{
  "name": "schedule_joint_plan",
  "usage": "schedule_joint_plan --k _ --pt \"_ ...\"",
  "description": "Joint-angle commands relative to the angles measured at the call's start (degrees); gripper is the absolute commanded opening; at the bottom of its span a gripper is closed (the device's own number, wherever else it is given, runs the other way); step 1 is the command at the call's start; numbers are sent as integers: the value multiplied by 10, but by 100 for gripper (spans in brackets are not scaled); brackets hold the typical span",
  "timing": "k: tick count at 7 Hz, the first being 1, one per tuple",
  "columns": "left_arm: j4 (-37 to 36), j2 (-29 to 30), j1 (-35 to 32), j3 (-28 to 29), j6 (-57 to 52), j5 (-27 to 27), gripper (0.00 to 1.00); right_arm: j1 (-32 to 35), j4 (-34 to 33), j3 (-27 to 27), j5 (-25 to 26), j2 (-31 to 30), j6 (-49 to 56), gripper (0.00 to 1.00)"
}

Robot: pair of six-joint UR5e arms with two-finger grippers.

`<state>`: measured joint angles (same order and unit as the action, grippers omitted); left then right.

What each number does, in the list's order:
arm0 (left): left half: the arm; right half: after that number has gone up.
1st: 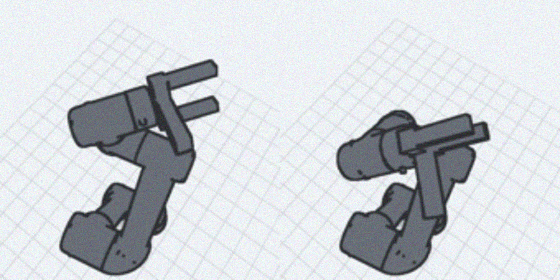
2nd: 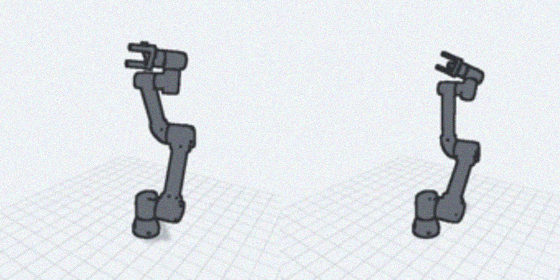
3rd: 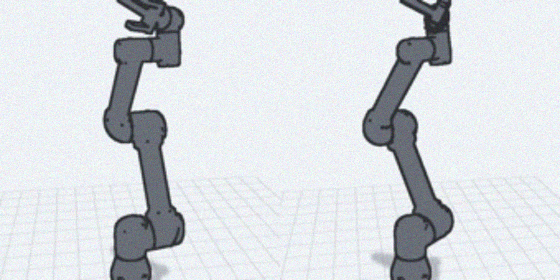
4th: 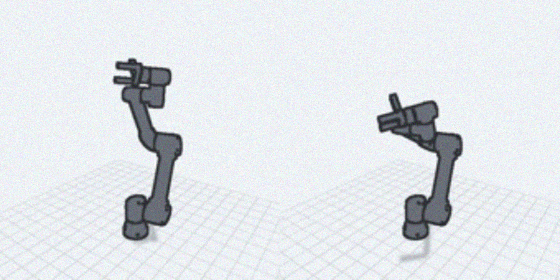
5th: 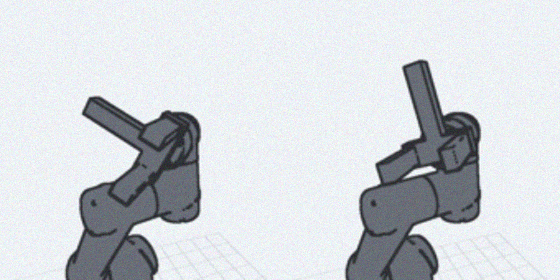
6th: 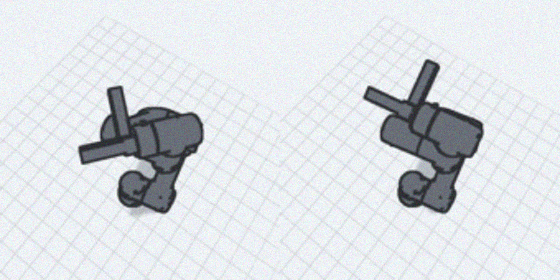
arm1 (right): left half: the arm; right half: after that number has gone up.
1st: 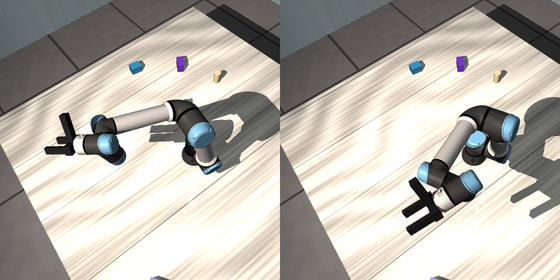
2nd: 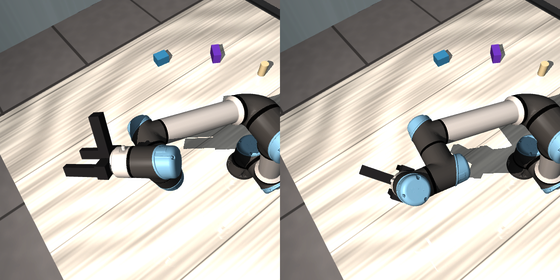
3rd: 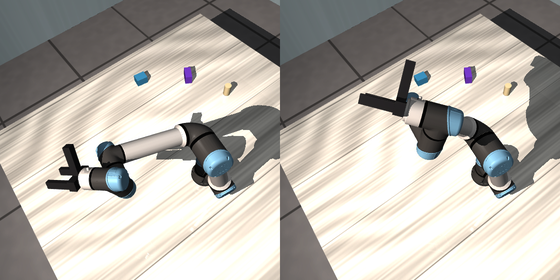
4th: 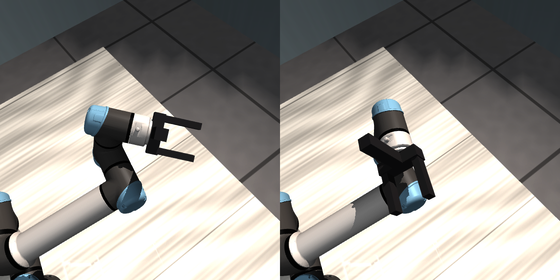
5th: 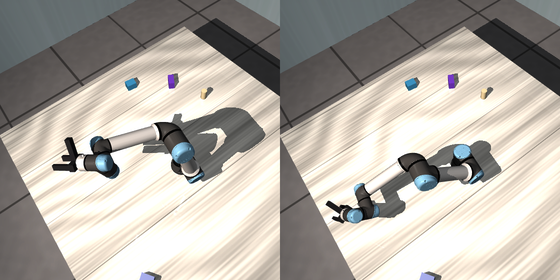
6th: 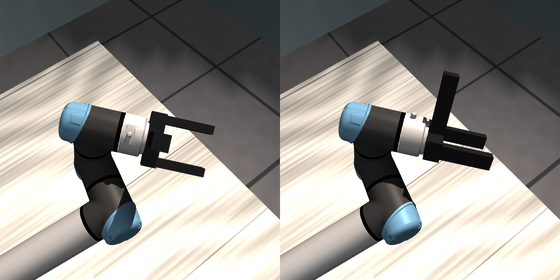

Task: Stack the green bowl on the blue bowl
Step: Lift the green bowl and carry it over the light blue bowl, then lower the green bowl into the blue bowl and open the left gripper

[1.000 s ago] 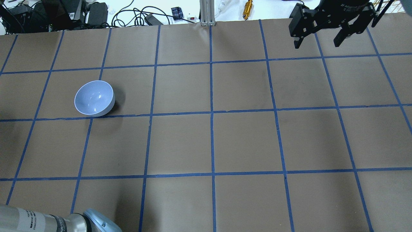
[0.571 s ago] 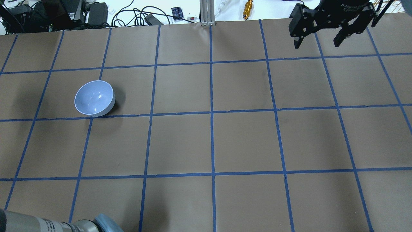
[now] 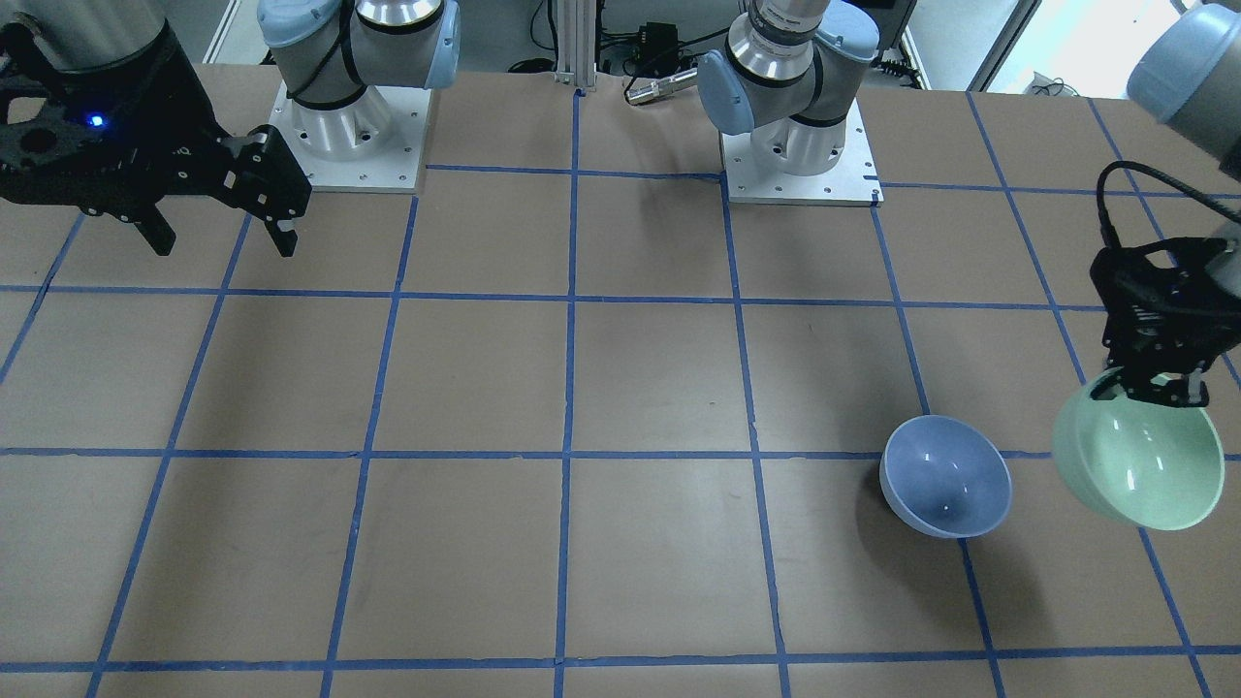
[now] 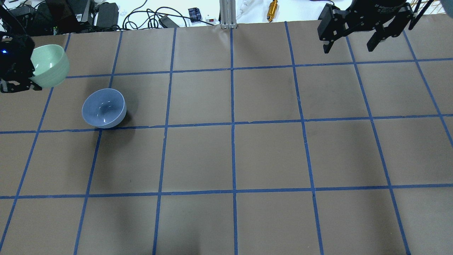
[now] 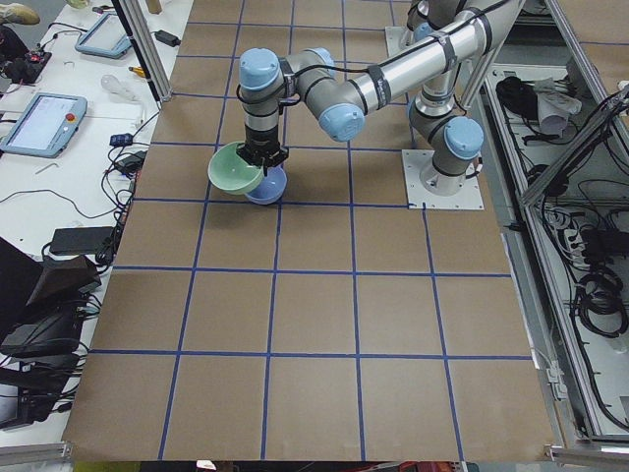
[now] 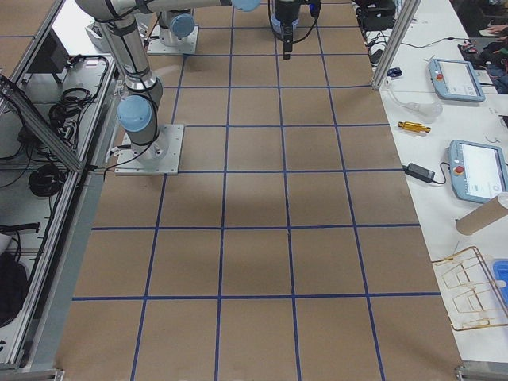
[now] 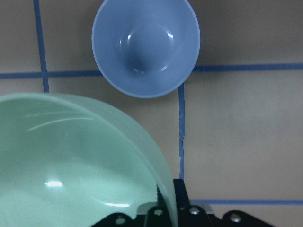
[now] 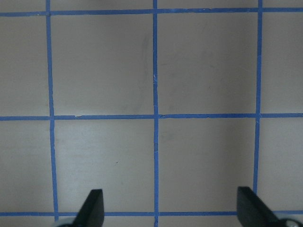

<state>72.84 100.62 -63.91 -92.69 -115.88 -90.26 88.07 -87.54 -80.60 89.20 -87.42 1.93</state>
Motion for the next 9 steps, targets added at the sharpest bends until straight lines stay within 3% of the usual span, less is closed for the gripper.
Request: schedule_joint_plan --k 1,4,7,8,9 --pt "-89 0 -41 -69 43 -2 0 0 0 0 0 1 0 100" --pt "-216 0 -45 -193 46 -1 0 0 0 0 0 1 0 100" --pt "-244 5 -42 -217 46 0 0 0 0 0 -1 0 0 100" --pt "-247 13 -40 -211 46 0 41 0 0 0 0 0 0 100" --pt "-245 16 -40 -203 48 -1 99 0 0 0 0 0 0 100"
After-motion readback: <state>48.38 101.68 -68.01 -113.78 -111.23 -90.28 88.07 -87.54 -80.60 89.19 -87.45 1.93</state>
